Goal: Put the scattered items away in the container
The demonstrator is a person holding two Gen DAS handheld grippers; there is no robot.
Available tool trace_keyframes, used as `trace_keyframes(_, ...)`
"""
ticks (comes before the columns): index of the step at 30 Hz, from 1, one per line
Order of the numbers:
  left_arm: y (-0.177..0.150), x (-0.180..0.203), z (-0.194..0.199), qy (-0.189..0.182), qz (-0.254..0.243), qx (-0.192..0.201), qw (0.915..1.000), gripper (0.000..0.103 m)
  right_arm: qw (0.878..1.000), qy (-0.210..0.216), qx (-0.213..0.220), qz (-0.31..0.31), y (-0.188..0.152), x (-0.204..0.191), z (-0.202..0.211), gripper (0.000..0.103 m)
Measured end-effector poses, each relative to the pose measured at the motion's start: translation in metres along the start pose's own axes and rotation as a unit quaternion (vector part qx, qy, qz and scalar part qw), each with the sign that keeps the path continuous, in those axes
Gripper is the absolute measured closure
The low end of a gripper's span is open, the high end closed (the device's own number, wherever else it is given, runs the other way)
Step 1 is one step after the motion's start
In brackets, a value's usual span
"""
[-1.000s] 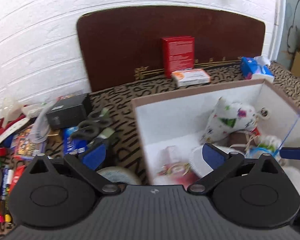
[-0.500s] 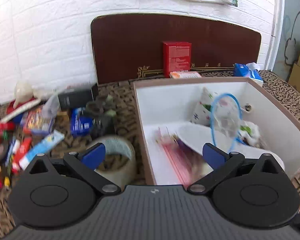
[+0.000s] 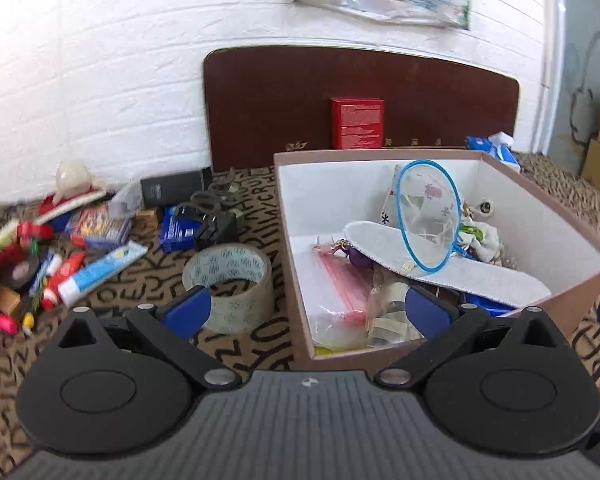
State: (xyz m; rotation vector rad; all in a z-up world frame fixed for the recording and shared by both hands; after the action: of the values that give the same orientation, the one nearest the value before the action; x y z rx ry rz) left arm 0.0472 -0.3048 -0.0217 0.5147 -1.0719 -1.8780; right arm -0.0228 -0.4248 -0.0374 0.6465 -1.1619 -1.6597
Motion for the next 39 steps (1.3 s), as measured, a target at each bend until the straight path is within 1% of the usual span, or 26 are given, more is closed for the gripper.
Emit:
trace_keyframes(2,0.000,0.002,-0.002,-0.008,0.006,-0.009,0.9999,0.000,1.000,-0.007,0.002,0.001,-0.001,0.005,0.001,0.000)
trace_keyframes(6,-0.003,0.009,0.000,0.008,-0.004,-0.002,1.0000,0.000,1.000,-0.011,0.005,-0.005,-0.001,0.016,0.002,0.000)
trace_keyframes(8,-0.004,0.013,0.001,0.007,-0.008,0.002,0.9999,0.000,1.000,-0.013,0.005,-0.005,-0.002,0.020,0.002,0.000)
trace_keyframes(10,-0.004,0.016,0.002,0.009,-0.019,0.008,0.9997,0.000,1.000,-0.012,0.004,-0.003,-0.003,0.023,0.002,0.000)
trace_keyframes(13,-0.003,0.024,0.005,0.022,-0.048,0.021,0.9984,0.000,1.000,-0.013,0.005,-0.002,-0.004,0.026,0.002,0.000)
trace_keyframes(19,-0.002,0.032,0.005,0.007,-0.054,0.022,0.9983,0.000,1.000,-0.017,0.008,-0.001,-0.002,0.032,0.002,0.000)
trace_keyframes(22,-0.002,0.037,0.005,-0.008,-0.052,0.025,0.9983,0.000,1.000,-0.020,0.013,0.001,-0.003,0.033,0.003,0.000)
trace_keyframes(25,-0.003,0.041,0.008,-0.026,-0.037,0.031,0.9985,0.000,1.000,-0.022,0.017,-0.001,-0.004,0.035,0.003,0.000)
trace_keyframes(26,-0.003,0.041,0.009,-0.026,-0.035,0.034,0.9985,0.000,1.000,-0.022,0.017,-0.002,-0.005,0.035,0.003,0.000)
trace_keyframes(29,-0.004,0.041,0.010,-0.008,-0.038,0.042,0.9984,0.000,1.000,-0.022,0.019,-0.003,-0.007,0.036,0.003,0.000)
trace_keyframes(33,-0.004,0.039,0.012,0.029,-0.041,0.045,0.9977,0.000,1.000,-0.021,0.016,-0.001,-0.007,0.035,0.002,0.000)
trace_keyframes(39,-0.004,0.032,0.013,0.050,-0.030,0.038,0.9976,0.000,0.999,-0.029,0.019,0.001,-0.006,0.036,0.003,0.000)
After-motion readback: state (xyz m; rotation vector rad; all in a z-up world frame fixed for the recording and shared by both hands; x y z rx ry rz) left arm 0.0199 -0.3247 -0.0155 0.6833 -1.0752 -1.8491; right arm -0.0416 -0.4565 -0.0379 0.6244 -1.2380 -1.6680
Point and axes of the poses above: each gripper's, at about its wrist camera, not at the fingertips, and z roughly against the way its jaws point, x to its right, y to its top, the point moved 9 cm from there along -z, roughly the way its jaws point, and after that the axes turned 4 degrees about -y, right-handed, at the moved point
